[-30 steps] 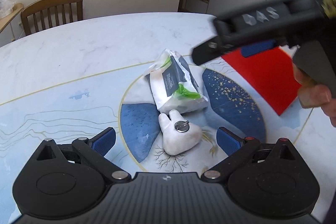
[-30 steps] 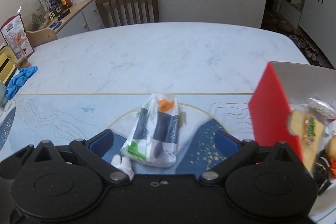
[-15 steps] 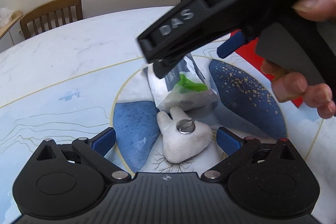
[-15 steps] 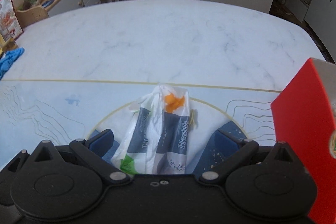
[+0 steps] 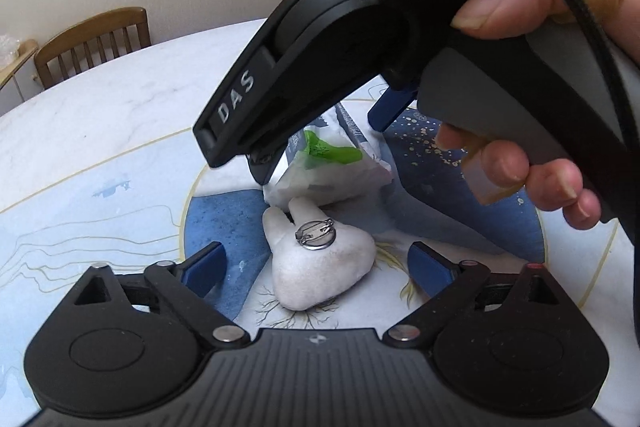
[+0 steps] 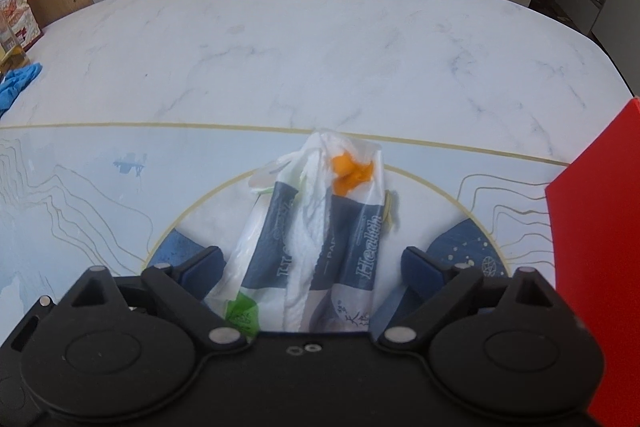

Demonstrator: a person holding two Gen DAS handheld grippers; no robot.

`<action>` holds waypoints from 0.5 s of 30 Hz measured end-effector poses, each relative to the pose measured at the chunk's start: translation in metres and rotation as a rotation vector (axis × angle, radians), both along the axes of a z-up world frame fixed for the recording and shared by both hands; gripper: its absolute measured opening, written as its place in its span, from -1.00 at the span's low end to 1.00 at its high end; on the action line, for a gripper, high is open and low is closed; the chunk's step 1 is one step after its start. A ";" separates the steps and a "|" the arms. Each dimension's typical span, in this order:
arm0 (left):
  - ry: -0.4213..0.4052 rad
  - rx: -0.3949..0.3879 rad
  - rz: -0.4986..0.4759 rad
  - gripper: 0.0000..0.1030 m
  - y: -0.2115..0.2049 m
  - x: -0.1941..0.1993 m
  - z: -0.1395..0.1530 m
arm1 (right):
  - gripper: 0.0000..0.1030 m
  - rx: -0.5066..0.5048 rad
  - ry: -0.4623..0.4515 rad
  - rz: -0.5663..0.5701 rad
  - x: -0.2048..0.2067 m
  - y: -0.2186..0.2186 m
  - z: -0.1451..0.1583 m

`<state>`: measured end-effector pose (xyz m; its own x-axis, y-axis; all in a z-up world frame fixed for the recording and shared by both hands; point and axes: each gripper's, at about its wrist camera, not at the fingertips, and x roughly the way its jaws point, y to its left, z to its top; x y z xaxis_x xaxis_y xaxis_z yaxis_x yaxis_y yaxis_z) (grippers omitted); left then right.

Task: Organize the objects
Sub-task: 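Grasp the white rabbit keychain with the left tool while the right tool grasps the wet-wipe pack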

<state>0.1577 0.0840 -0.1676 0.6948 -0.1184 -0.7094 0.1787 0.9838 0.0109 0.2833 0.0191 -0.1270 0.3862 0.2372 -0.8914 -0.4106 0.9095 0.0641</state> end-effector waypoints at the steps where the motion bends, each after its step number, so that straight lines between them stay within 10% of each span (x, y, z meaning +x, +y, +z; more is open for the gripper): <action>1: -0.001 0.000 0.001 0.82 -0.001 0.000 0.000 | 0.74 0.002 0.001 0.004 0.000 0.001 0.000; 9: -0.008 0.004 0.010 0.07 -0.005 -0.001 0.006 | 0.35 0.028 0.011 0.008 -0.001 -0.001 0.003; 15: 0.005 -0.007 0.019 -0.03 -0.004 -0.002 0.008 | -0.06 0.044 0.005 -0.001 -0.003 -0.008 0.009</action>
